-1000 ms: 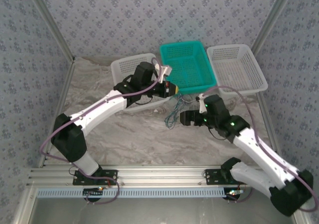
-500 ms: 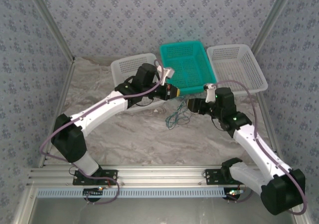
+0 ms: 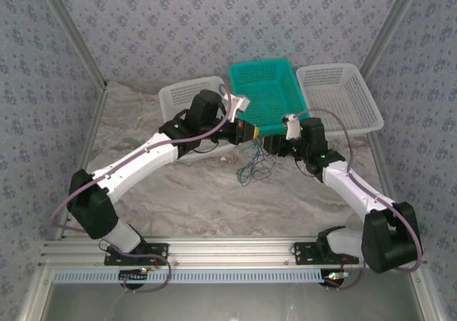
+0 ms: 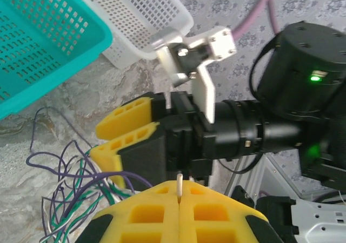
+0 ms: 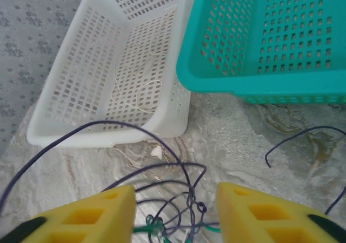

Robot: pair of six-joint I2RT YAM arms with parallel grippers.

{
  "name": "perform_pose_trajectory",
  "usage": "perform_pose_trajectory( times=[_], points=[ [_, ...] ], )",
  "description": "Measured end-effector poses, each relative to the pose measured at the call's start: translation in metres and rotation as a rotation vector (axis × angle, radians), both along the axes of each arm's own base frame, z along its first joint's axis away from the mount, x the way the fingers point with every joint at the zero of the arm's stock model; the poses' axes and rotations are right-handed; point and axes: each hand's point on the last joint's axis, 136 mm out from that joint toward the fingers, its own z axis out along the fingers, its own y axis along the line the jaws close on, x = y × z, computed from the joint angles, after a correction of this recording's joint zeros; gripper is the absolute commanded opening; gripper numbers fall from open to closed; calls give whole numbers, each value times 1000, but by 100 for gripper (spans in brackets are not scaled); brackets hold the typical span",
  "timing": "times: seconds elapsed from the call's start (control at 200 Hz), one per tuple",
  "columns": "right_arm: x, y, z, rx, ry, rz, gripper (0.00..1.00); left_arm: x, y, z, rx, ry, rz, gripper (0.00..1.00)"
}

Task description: Untangle the cables

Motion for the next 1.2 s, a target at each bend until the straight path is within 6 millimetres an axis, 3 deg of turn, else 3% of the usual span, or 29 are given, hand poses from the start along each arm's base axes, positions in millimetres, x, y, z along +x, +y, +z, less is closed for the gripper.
perform_pose_trajectory(
  times=[0.18,0.3,0.435,0.58,0.774,1.014,1.104,1.199],
  points=[
    [-4,13,-9,51,61,50,54,-4,2,11,-20,-19,-5,0],
    [-7,20,1,103,49,72,57,-4,2,12,-21,-20,-4,0],
    [-19,24,13,117,6,100,71,-4,2,12,-21,-20,-5,0],
    [-34,34,22,110,-45,160,80,-5,2,12,-20,-20,-5,0],
    [-53,33,21,115,-76,207,84,-4,3,10,-14,-19,1,0],
    [-86,38,39,99,-256,272,89,-3,4,10,-11,-20,9,0],
    [-82,45,41,48,-331,265,90,-3,3,10,-12,-20,9,0],
    [-64,48,32,-48,-398,206,88,-2,3,12,-14,-22,9,0]
  ],
)
